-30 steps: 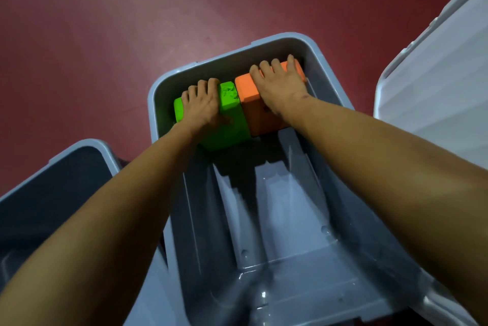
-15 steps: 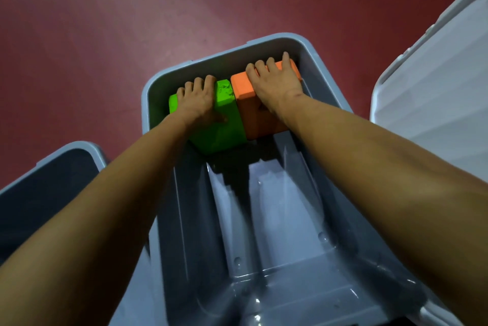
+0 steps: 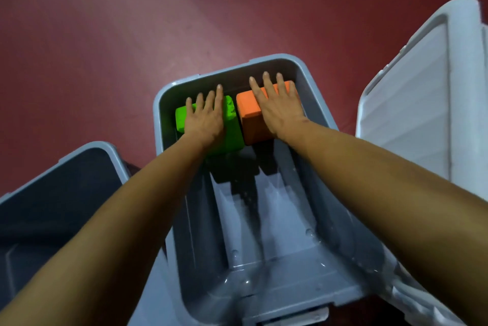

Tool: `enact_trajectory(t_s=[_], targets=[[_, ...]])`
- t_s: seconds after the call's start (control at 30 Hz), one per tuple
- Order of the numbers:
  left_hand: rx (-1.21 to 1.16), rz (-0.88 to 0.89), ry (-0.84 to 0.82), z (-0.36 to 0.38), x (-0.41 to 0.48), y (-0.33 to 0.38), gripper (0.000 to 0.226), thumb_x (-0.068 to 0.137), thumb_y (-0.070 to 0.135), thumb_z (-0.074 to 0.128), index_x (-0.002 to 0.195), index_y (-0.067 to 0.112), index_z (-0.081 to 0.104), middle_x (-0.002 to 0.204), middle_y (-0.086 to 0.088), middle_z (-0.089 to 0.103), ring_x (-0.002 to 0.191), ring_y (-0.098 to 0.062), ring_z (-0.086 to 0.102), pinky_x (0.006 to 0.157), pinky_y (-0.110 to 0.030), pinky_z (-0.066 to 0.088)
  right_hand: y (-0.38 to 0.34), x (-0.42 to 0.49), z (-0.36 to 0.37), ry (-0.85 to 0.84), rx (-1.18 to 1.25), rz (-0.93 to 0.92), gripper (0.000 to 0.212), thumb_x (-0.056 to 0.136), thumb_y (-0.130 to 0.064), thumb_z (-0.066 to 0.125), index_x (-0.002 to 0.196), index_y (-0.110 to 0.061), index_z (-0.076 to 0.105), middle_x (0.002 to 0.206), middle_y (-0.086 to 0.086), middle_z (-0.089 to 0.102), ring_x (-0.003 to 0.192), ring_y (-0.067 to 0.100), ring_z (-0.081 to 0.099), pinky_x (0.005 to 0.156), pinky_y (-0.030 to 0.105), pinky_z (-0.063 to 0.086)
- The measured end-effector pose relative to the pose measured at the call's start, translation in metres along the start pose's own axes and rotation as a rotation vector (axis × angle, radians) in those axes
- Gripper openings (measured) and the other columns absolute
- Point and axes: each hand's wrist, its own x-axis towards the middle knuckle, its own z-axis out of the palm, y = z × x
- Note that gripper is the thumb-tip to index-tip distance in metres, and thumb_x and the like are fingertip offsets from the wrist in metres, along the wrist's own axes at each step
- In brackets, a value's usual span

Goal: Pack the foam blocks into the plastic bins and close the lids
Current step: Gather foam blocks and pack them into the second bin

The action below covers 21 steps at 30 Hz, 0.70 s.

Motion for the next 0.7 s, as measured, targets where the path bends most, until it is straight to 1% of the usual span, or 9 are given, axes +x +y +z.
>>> enact_trajectory(t_s=[0.07, 0.1, 0.17, 0.3, 0.4, 0.47, 0.53, 0.6, 0.7], targets=[[-0.028, 0.033, 0.015, -0.014, -0.009, 0.009, 0.09, 0.098, 0.032, 0.052, 0.158, 0.016, -0.013, 0.167, -0.007, 0.006, 0.153, -0.032, 0.006, 0.123, -0.054, 0.007, -0.005, -0.022, 0.001, 0.033, -0.001, 0.064, 0.108, 0.088, -0.02, 0.068, 0.158, -0.012, -0.014, 0.165, 0.021, -0.004, 0.151, 0.045, 0.004, 0.12, 0.062, 0.01], [-0.044, 0.046, 0.007, -0.022, -0.014, 0.014, 0.092, 0.097, 0.035, 0.055, 0.158, 0.015, -0.012, 0.167, -0.007, 0.006, 0.153, -0.032, 0.006, 0.123, -0.053, 0.009, -0.008, -0.033, -0.001, 0.011, -0.011, 0.078, 0.115, 0.085, -0.025, 0.073, 0.158, -0.01, -0.014, 0.165, 0.022, -0.004, 0.151, 0.045, 0.004, 0.12, 0.061, 0.009], [-0.065, 0.078, -0.018, -0.038, -0.026, 0.025, 0.098, 0.094, 0.043, 0.06, 0.159, 0.014, -0.008, 0.167, -0.007, 0.006, 0.153, -0.031, 0.008, 0.122, -0.052, 0.012, -0.014, -0.049, -0.006, -0.036, -0.026, 0.075, 0.118, 0.083, -0.032, 0.075, 0.158, -0.007, -0.013, 0.165, 0.023, -0.006, 0.151, 0.045, 0.004, 0.121, 0.06, 0.009], [-0.061, 0.135, -0.092, -0.063, -0.052, 0.046, 0.097, 0.093, 0.049, 0.06, 0.16, 0.014, 0.0, 0.167, -0.007, 0.008, 0.153, -0.031, 0.009, 0.121, -0.053, 0.016, -0.015, -0.079, -0.037, -0.109, -0.038, 0.045, 0.106, 0.089, -0.039, 0.068, 0.159, -0.005, -0.004, 0.165, 0.022, -0.005, 0.152, 0.044, 0.003, 0.122, 0.059, 0.007], [-0.045, 0.177, -0.143, -0.086, -0.078, 0.066, 0.087, 0.096, 0.046, 0.055, 0.159, 0.011, 0.006, 0.166, -0.008, 0.01, 0.153, -0.029, 0.009, 0.12, -0.052, 0.016, -0.007, -0.107, -0.067, -0.154, -0.022, 0.053, 0.092, 0.093, -0.039, 0.062, 0.16, -0.01, 0.005, 0.166, 0.019, -0.002, 0.151, 0.044, 0.005, 0.121, 0.059, 0.006], [-0.041, 0.211, -0.138, -0.103, -0.095, 0.083, 0.082, 0.098, 0.043, 0.052, 0.158, 0.01, 0.008, 0.165, -0.009, 0.012, 0.152, -0.029, 0.01, 0.12, -0.052, 0.017, 0.003, -0.126, -0.088, -0.17, -0.011, 0.073, 0.083, 0.094, -0.039, 0.061, 0.158, -0.015, 0.014, 0.166, 0.017, 0.002, 0.151, 0.044, 0.007, 0.121, 0.059, 0.006], [-0.035, 0.243, -0.095, -0.122, -0.112, 0.1, 0.081, 0.097, 0.045, 0.054, 0.158, 0.012, 0.012, 0.164, -0.008, 0.017, 0.152, -0.03, 0.013, 0.119, -0.053, 0.02, 0.015, -0.146, -0.11, -0.173, 0.005, 0.118, 0.078, 0.095, -0.037, 0.058, 0.158, -0.016, 0.018, 0.166, 0.016, 0.006, 0.15, 0.043, 0.01, 0.121, 0.059, 0.005], [-0.03, 0.271, -0.043, -0.142, -0.129, 0.12, 0.08, 0.094, 0.046, 0.055, 0.156, 0.013, 0.016, 0.161, -0.007, 0.023, 0.15, -0.031, 0.018, 0.118, -0.053, 0.023, 0.03, -0.169, -0.132, -0.155, 0.01, 0.16, 0.078, 0.094, -0.037, 0.057, 0.158, -0.015, 0.018, 0.164, 0.017, 0.013, 0.149, 0.043, 0.015, 0.121, 0.058, 0.006], [-0.033, 0.295, 0.009, -0.172, -0.158, 0.152, 0.077, 0.092, 0.045, 0.056, 0.155, 0.017, 0.021, 0.158, -0.006, 0.029, 0.148, -0.031, 0.023, 0.117, -0.056, 0.024, 0.051, -0.211, -0.167, -0.101, 0.033, 0.179, 0.073, 0.092, -0.04, 0.06, 0.154, -0.016, 0.029, 0.154, 0.017, 0.035, 0.143, 0.039, 0.03, 0.12, 0.056, 0.01]])
